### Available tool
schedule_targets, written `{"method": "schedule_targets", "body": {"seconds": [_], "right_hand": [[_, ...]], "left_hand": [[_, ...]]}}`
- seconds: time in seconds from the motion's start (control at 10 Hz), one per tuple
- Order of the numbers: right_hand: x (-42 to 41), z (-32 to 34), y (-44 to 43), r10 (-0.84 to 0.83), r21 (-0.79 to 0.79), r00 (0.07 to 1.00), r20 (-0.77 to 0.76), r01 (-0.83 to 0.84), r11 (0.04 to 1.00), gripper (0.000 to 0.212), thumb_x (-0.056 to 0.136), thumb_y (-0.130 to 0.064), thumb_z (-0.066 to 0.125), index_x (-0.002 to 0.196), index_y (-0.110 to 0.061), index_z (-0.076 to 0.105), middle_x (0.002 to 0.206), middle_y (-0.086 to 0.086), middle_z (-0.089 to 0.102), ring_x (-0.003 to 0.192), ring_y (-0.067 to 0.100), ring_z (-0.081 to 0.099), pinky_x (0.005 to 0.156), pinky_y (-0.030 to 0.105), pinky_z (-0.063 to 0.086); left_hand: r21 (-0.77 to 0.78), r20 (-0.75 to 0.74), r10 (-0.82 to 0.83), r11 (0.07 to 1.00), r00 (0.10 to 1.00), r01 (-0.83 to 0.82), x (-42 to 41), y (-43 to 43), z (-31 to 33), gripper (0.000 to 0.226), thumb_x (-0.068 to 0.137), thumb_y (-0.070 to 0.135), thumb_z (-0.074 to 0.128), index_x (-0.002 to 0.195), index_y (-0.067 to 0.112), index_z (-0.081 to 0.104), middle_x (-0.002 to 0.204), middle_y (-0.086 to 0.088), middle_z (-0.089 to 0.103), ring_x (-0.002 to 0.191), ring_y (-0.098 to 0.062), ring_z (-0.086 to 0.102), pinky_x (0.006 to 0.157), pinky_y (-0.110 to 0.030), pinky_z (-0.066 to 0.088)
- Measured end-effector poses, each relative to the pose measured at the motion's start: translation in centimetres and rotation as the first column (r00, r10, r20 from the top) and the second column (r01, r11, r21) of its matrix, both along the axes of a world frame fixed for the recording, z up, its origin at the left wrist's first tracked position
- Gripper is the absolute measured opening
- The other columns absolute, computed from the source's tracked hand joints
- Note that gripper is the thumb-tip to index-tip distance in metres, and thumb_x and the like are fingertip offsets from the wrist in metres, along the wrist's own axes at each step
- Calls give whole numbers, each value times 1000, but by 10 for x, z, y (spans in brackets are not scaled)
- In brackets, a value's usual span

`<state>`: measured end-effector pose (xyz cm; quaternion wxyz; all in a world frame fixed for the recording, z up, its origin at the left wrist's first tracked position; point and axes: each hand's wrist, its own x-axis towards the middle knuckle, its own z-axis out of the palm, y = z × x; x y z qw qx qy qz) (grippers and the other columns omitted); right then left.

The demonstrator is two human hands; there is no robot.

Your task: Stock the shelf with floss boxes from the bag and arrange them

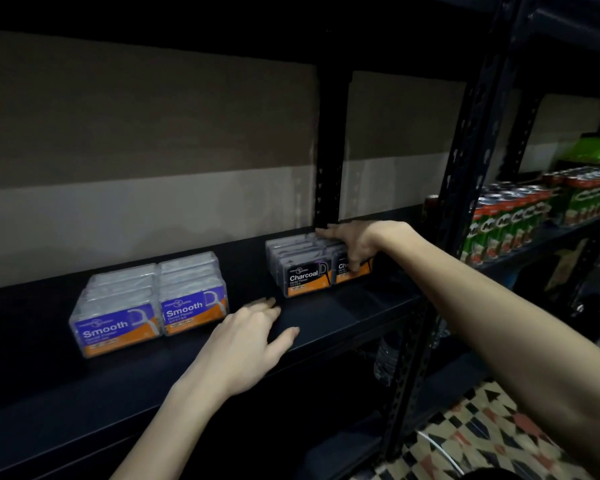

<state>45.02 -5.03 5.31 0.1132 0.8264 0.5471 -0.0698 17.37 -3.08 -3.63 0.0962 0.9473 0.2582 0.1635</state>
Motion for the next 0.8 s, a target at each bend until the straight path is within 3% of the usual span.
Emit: {"method": "schedule_targets", "body": {"seconds": [0.1,0.2,0.4,0.6,0.7,0.8], "right_hand": [[0,0,-3,-5,42,999,-37,7,999,127,61,-13,90,157,-30,10,162,3,25,146,27,31,116,38,34],[0,0,-3,3,50,999,-43,-1,999,129,59,-15,92,157,-27,10,162,3,26,146,26,30,117,36,32],[-7,2,-8,27,37,1000,-1,-27,999,138,59,-22,93,157,-30,-3,166,7,6,150,29,19,120,40,27],[-27,13,-22,52,115,999,-5,-51,992,118,68,-9,84,158,-23,9,160,11,27,143,30,34,113,38,37],[-50,18,-38,73,277,997,-33,-61,959,105,71,-11,81,156,-24,22,157,10,35,141,28,39,111,30,38],[-89,28,-63,225,587,974,6,-186,788,76,79,-16,77,147,-20,43,146,10,52,136,25,48,110,31,39]], "left_hand": [[1,-7,-2,1000,1000,2,-1,-1,0,64,96,58,42,146,18,46,155,2,39,144,-11,31,114,-28,28],[8,-13,6,1000,1000,-6,-1,-1,0,64,96,59,42,146,18,46,154,2,40,144,-12,32,113,-28,28],[-3,5,-7,1000,1000,7,-1,0,0,65,96,59,43,146,18,45,155,3,39,144,-12,31,115,-29,27],[3,-15,-1,1000,1000,1,-3,-5,-2,63,96,57,43,142,15,51,152,-1,43,141,-17,38,114,-33,34],[120,-14,4,993,1000,-2,-9,-9,4,48,98,48,43,122,14,66,132,-5,62,124,-25,55,98,-38,48],[242,79,-78,969,994,57,-21,-27,4,32,95,32,47,93,10,70,97,-7,69,92,-30,64,69,-42,55]]}}
